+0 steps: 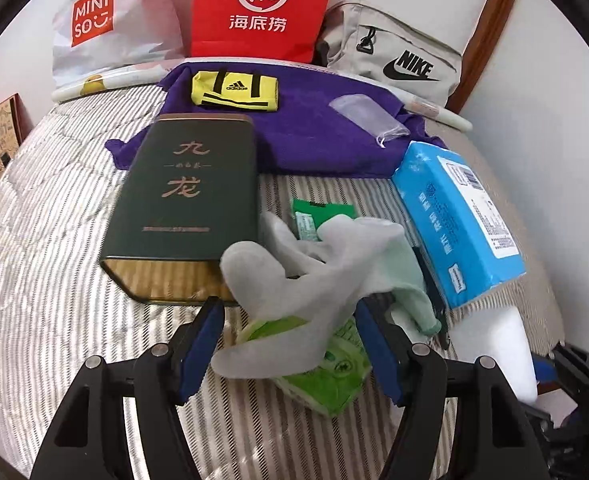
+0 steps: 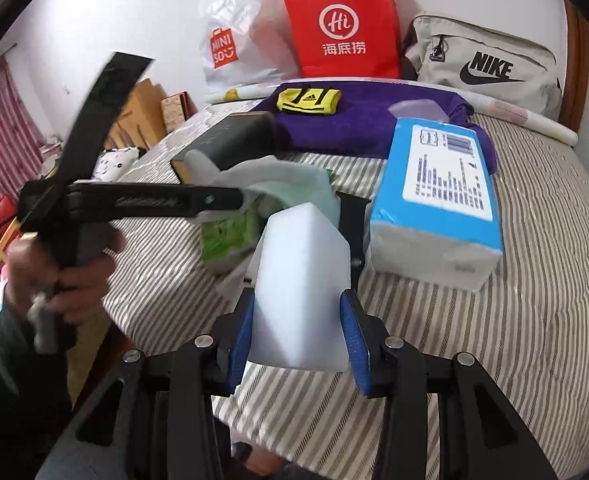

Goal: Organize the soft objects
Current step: 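Grasp the white sponge with the right tool, then grasp the white gloves with the left tool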

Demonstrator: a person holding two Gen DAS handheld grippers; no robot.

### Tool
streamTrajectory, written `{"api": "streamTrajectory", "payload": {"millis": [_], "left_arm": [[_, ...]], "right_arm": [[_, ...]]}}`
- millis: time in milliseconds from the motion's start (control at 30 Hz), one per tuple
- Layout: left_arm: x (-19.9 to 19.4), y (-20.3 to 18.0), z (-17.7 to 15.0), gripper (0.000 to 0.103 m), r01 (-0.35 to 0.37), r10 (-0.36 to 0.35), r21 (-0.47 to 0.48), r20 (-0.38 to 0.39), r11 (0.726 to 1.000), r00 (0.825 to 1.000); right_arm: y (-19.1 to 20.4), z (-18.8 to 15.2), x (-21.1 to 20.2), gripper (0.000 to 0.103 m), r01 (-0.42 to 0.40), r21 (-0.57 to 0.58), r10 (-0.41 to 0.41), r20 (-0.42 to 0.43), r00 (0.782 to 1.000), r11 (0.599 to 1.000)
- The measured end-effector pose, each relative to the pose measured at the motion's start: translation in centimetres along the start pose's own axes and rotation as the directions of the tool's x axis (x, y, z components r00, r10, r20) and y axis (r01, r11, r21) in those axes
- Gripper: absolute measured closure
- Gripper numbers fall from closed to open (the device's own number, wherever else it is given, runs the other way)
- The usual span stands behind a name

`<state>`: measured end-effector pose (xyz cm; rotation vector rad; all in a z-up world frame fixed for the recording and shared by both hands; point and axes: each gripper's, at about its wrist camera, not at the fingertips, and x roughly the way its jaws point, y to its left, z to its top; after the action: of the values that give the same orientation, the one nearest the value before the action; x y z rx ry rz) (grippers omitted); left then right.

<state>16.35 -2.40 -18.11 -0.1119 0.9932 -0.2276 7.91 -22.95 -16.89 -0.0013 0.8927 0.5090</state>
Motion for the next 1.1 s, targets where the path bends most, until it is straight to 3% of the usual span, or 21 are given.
{"api": "streamTrajectory", "payload": {"millis": [33,100,167,233,333,567,733,933,1000,1067,1100], "left_arm": [[0.0,0.1,0.0,0.04,0.011,-0.011,-0.004,0.006,1.0,1.0],[0.0,0.0,0.0,0.054,0.026,-0.026,-0.008,0.016,1.0,1.0],[0.1,-0.2,-0.1,0.079,0.041,-0.041,-0.001,0.009,0.999,0.999],[-0.2,-0.3,-0.2,0.094,0.069,-0.069,0.011,0.009,0.998,0.998],[-1.4,-0.2,-0.4,0.095,0.104,-0.105,0.015,0.04,0.994,0.994],[-6.0,2.3,-1.4,0.096,0.141,-0.139,-0.013,0.105,0.99,0.985],[-8.9,5.8,-2.6,0.096,0.093,-0.086,-0.048,0.126,0.994,0.988],[-6.6,7.0,-3.8,0.093,0.057,-0.053,-0.05,0.075,0.997,0.996],[-5.4,6.8,-4.0,0.084,0.096,-0.093,-0.05,0.048,0.994,0.994],[-4.6,6.3,-4.1,0.055,0.113,-0.111,-0.044,0.034,0.993,0.993],[-4.4,6.0,-4.2,0.045,0.104,-0.103,-0.034,0.032,0.994,0.994]], "right_arm": [[-0.2,-0.3,-0.2,0.061,0.009,-0.001,-0.009,-0.001,1.0,1.0],[-0.7,-0.6,-0.3,0.061,0.026,0.011,-0.026,-0.003,1.0,1.0],[-1.4,-0.9,-0.3,0.061,0.032,0.027,-0.032,-0.006,0.999,0.999],[-2.0,-1.1,-0.4,0.061,0.046,0.037,-0.046,-0.004,0.999,0.998],[-2.9,-1.3,-0.6,0.061,0.062,0.057,-0.063,0.001,0.998,0.996],[-4.3,-1.7,-1.2,0.061,0.087,0.088,-0.088,0.009,0.996,0.992],[-4.6,-1.9,-1.3,0.061,0.103,0.095,-0.104,0.007,0.995,0.99],[-4.7,-1.8,-0.6,0.061,0.113,0.102,-0.112,-0.017,0.994,0.988],[-4.7,-1.9,-0.4,0.061,0.12,0.103,-0.117,-0.029,0.993,0.987],[-4.8,-2.0,-0.5,0.06,0.127,0.104,-0.125,-0.029,0.992,0.986],[-4.9,-2.0,-0.6,0.06,0.129,0.108,-0.127,-0.026,0.992,0.986]]}}
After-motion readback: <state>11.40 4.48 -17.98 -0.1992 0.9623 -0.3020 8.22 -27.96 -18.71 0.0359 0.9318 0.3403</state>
